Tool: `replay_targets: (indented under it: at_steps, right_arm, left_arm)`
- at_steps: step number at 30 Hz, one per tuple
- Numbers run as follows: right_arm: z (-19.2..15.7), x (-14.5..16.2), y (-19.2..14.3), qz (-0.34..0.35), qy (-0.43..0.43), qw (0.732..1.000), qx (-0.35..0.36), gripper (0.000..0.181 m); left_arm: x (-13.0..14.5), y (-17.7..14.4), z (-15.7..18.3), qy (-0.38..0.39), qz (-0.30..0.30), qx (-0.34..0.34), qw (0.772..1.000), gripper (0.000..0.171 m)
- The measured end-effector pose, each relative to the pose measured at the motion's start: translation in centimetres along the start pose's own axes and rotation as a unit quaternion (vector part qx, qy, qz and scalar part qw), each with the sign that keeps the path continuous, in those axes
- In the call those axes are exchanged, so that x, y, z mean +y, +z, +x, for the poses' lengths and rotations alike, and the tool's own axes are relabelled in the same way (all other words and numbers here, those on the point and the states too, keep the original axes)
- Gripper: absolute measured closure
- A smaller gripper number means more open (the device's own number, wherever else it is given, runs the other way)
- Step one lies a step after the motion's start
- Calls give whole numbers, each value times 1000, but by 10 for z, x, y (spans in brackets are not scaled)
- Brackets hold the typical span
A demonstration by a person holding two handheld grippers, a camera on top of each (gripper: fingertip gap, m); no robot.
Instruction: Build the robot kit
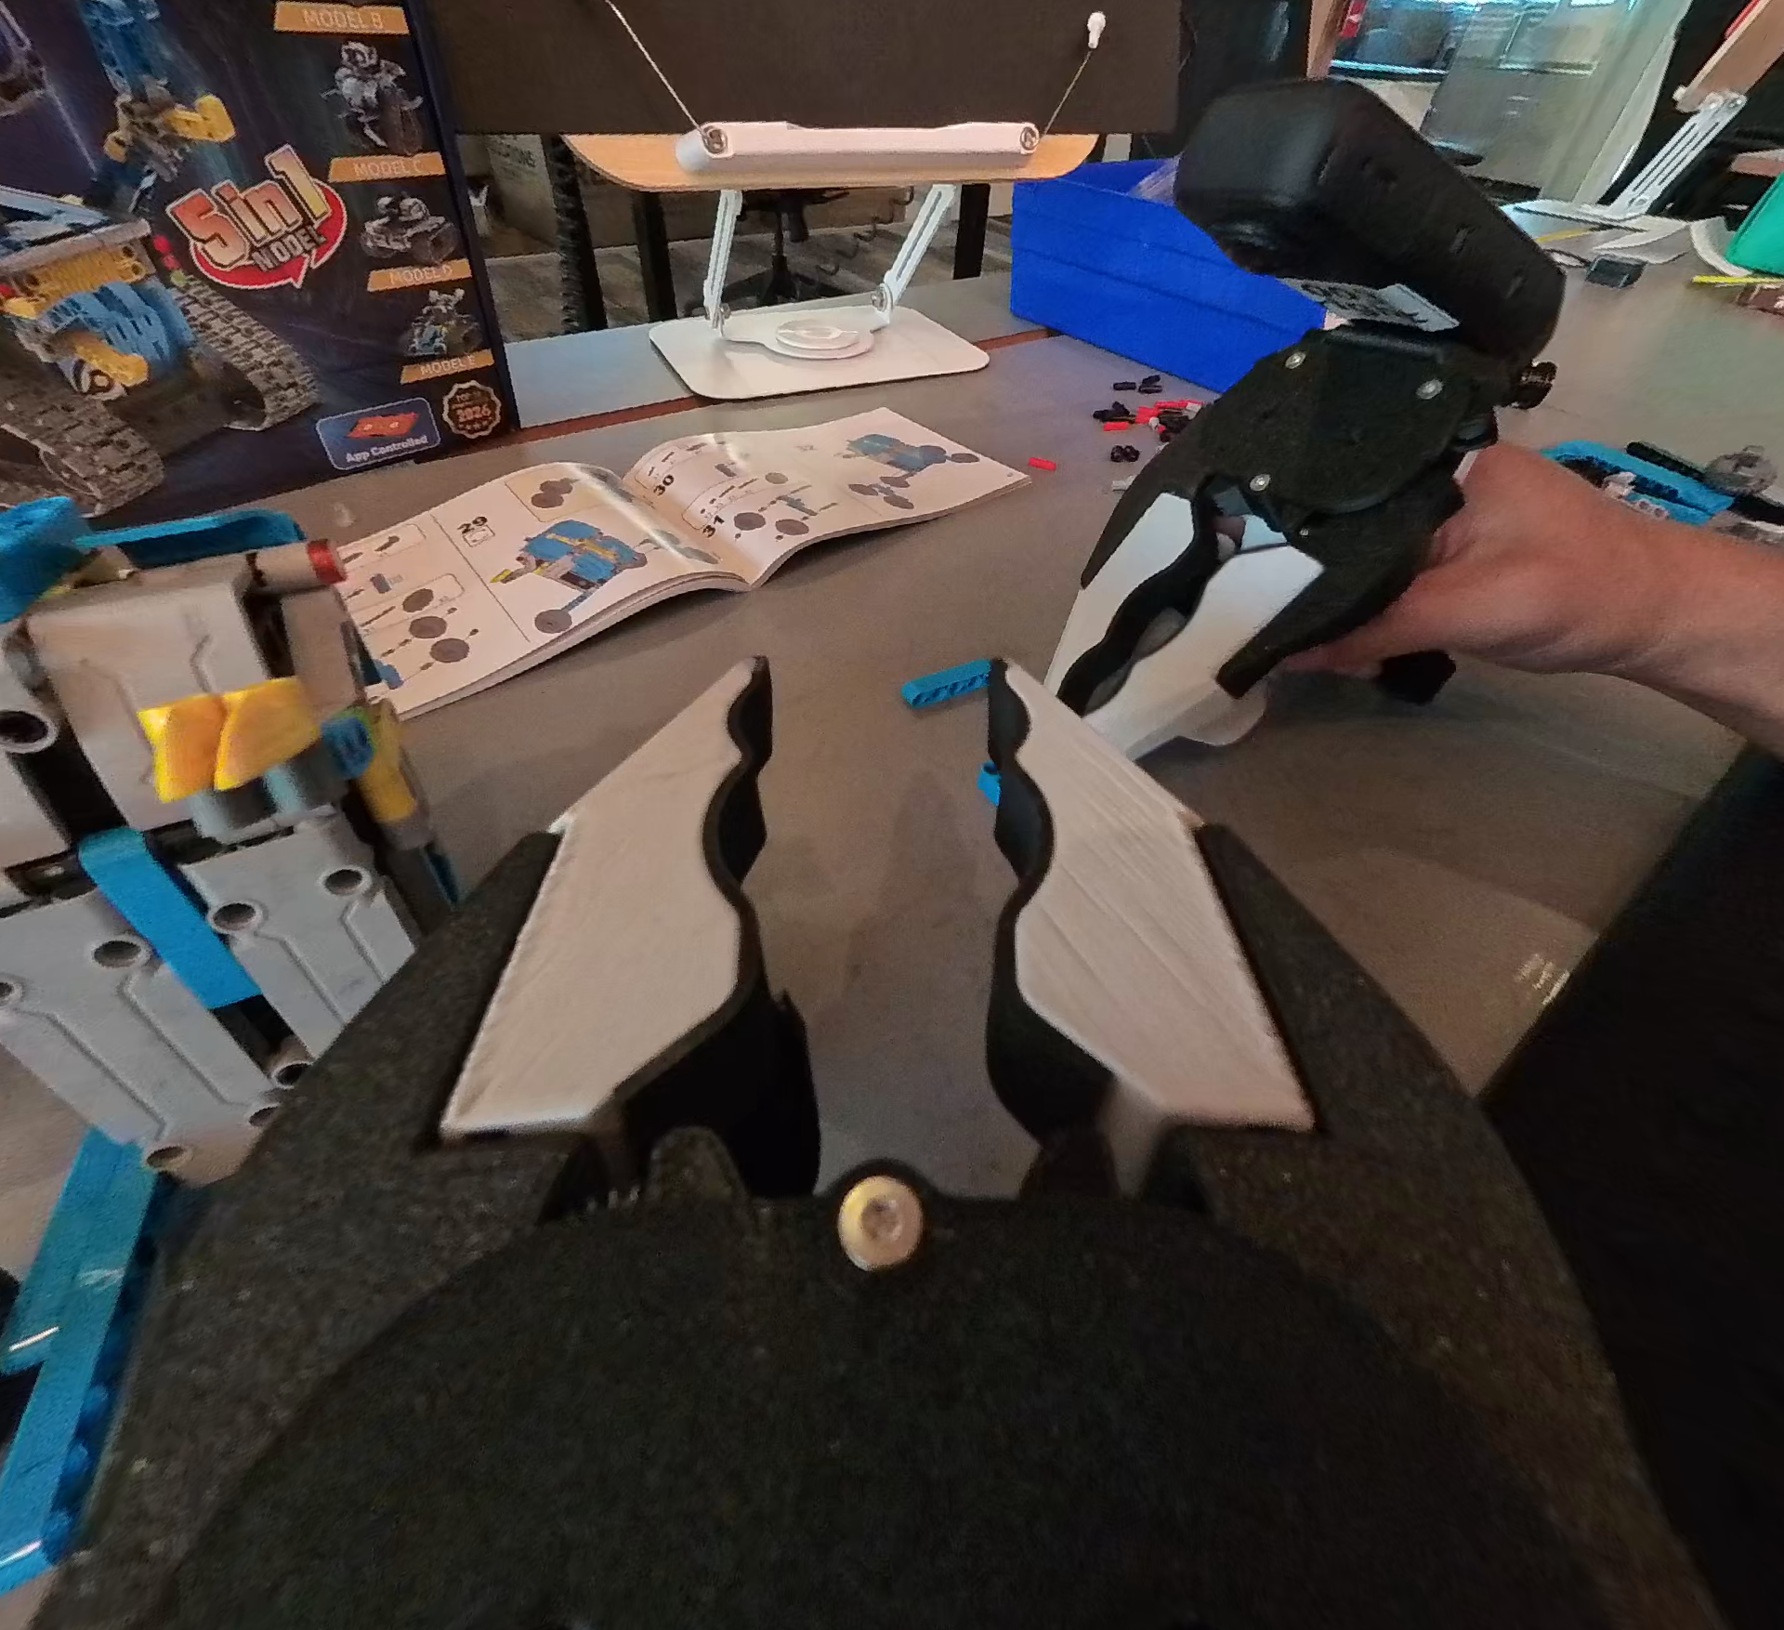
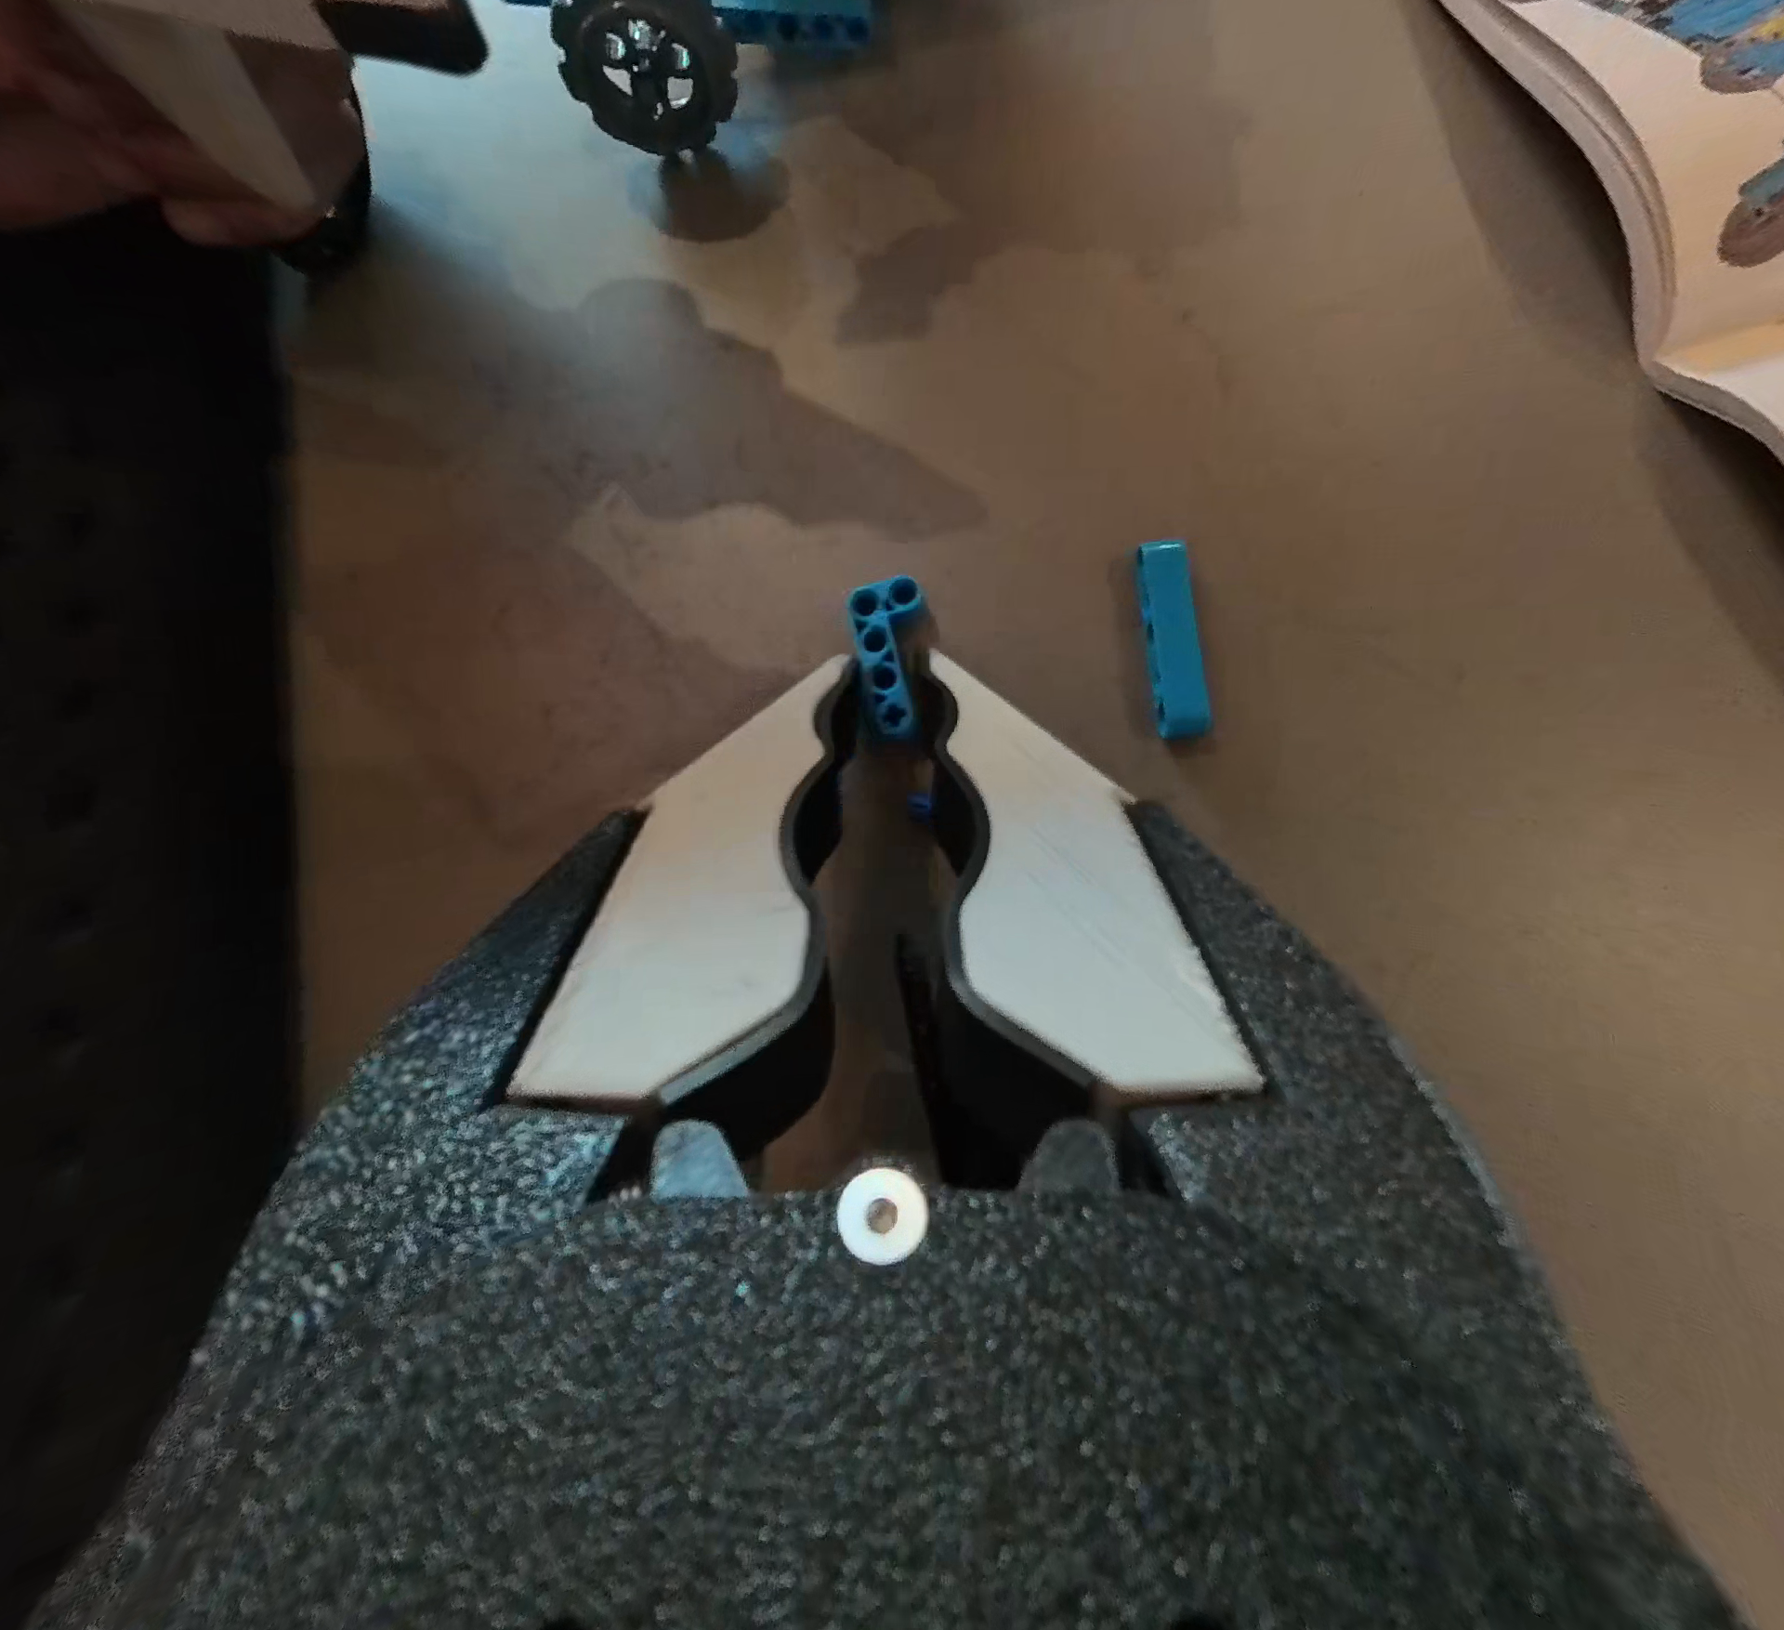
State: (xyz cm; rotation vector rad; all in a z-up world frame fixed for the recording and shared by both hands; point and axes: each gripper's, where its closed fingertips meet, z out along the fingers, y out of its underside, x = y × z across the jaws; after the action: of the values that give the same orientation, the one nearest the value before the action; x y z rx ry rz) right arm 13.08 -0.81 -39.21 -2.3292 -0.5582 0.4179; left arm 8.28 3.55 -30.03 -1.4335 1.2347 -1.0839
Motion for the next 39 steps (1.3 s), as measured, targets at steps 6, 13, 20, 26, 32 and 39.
replay_targets:
  at_steps: [6,13,20,26,32,39]
  right_arm:
    - [1,-7,-2,12,25,1000,-12,173]
    - [-23,-107,-70,325,185,900,-225,174]
    - [-45,-136,-79,384,289,772,-416,176]
    - [-60,-142,-63,363,297,767,-438,175]
    - [-65,-146,-55,360,293,775,-429,175]
    - [-64,-144,-45,351,265,819,-368,175]
  left_arm:
    - [-2,-1,-4,-24,6,4,1000,127]
    - [-16,-7,8,-40,46,50,997,127]
    - [-43,-24,33,-96,123,152,976,125]
    - [-48,-29,39,-190,124,228,947,140]
    - [-46,-27,29,-218,123,217,944,143]
    - [-38,-22,19,-257,105,209,938,156]
